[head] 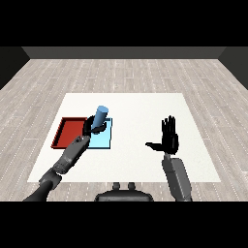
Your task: Pick the blue can and put it in the blue box
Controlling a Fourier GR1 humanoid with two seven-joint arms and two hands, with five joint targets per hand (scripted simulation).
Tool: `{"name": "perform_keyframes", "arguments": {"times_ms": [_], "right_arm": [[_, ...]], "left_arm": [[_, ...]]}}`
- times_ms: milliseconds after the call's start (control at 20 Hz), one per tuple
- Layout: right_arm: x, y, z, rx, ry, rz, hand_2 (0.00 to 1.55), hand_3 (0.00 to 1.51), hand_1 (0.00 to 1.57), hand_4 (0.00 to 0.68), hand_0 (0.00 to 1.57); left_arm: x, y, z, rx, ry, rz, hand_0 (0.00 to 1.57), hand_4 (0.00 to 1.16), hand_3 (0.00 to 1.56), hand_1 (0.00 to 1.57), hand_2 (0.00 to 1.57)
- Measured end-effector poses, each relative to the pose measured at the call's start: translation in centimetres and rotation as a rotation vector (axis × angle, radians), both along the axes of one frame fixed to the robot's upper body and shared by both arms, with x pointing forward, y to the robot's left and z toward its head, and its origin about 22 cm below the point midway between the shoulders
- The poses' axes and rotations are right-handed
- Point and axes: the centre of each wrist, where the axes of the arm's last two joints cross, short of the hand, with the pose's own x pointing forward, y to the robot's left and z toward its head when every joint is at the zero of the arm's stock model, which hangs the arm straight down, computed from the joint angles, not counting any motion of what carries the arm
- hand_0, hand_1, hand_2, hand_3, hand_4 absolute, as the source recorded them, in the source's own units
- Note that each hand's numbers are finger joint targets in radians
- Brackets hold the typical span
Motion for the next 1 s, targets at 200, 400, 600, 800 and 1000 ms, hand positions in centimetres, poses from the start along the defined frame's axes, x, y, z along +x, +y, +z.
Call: {"name": "perform_keyframes", "arguments": {"times_ms": [200, 400, 600, 800, 1000], "right_arm": [[0.1, -0.2, -0.2, 0.006, 0.004, -0.002, 0.0, 0.0, 0.0, 0.0, 0.0], [0.4, -0.2, -0.7, 0.019, 0.016, -0.01, 0.0, 0.0, 0.0, 0.0, 0.0], [0.5, -1.1, -1.6, 0.023, 0.028, -0.024, 0.0, 0.0, 0.0, 0.0, 0.0], [0.4, -1.5, -2.1, 0.011, 0.042, -0.037, 0.0, 0.0, 0.0, 0.0, 0.0], [0.8, -1.6, -2.9, 0.007, 0.048, -0.044, 0.0, 0.0, 0.0, 0.0, 0.0]], "left_arm": [[0.6, 1.4, -1.2, 0.104, 0.16, 0.075, 0.89, 0.92, 0.84, 0.89, 0.83], [-0.3, 1.6, -3.9, 0.186, 0.362, 0.146, 0.65, 0.92, 0.24, 0.65, 0.59], [-0.8, 1.0, -5.7, 0.216, 0.488, 0.199, 1.32, 0.75, 0.2, 1.32, 1.15], [-1.0, 1.0, -6.3, 0.165, 0.543, 0.281, 1.45, 0.61, 0.0, 1.45, 1.28], [-0.7, 1.9, -6.0, 0.141, 0.601, 0.289, 0.0, 0.0, 0.0, 0.0, 0.0]]}}
